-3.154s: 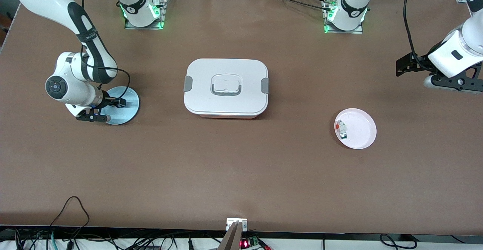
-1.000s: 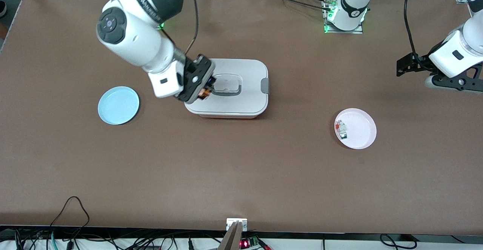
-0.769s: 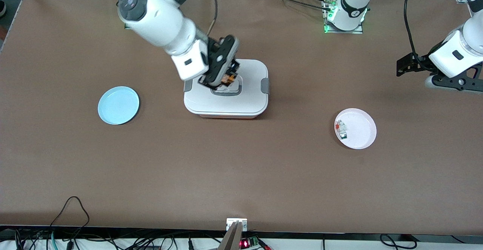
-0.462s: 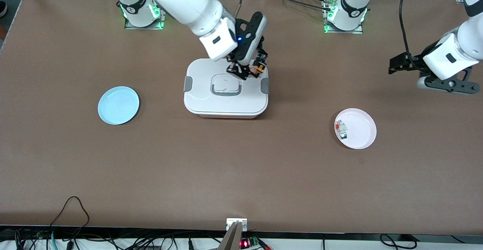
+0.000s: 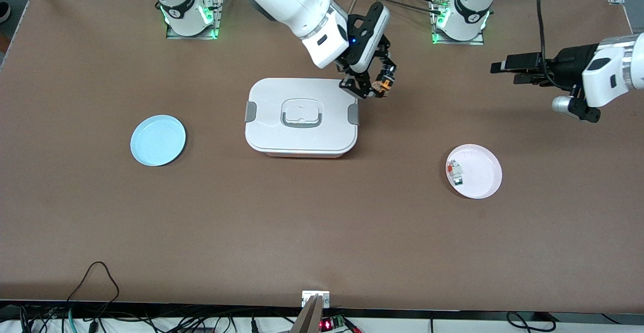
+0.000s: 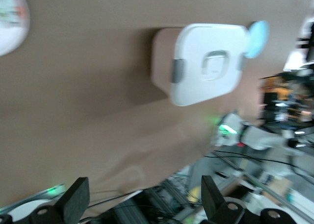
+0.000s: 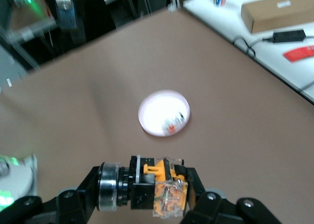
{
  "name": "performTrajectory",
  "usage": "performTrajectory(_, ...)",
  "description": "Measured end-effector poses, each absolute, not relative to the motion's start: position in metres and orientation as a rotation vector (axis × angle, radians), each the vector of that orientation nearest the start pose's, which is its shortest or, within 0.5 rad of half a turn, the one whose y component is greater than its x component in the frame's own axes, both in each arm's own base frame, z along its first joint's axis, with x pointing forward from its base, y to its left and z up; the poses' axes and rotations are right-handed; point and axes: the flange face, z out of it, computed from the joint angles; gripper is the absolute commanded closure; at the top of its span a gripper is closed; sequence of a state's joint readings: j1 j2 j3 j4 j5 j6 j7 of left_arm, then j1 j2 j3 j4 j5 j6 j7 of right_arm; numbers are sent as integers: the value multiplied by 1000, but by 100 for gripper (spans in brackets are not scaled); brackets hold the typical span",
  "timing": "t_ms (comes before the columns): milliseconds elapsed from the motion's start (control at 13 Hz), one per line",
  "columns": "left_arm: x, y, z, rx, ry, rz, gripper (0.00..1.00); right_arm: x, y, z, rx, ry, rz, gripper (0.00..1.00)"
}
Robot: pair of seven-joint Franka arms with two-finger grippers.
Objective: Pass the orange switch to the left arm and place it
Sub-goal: 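Carry the switch past the box while the left gripper reaches toward it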
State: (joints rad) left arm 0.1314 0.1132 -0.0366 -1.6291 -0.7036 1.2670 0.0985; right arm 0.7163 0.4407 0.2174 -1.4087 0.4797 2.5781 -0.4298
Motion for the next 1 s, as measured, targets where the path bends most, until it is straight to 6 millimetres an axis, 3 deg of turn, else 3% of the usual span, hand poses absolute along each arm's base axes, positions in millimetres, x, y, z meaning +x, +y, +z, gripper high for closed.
performTrajectory(385,585,-73,508,1915,-7,-447,2,450,594,540,-2014,-911,-885,99)
performTrajectory(692,580,-84,469,1679,106,-485,5,439,603,546,-1990,-897,-895,99)
performTrajectory(846,574,-99,449,1609,150,-511,6,435,607,545,-1984,-897,-899,99)
performTrajectory(1000,568,-120,441,1595,149,-533,7,432,610,541,-1983,-895,-904,99)
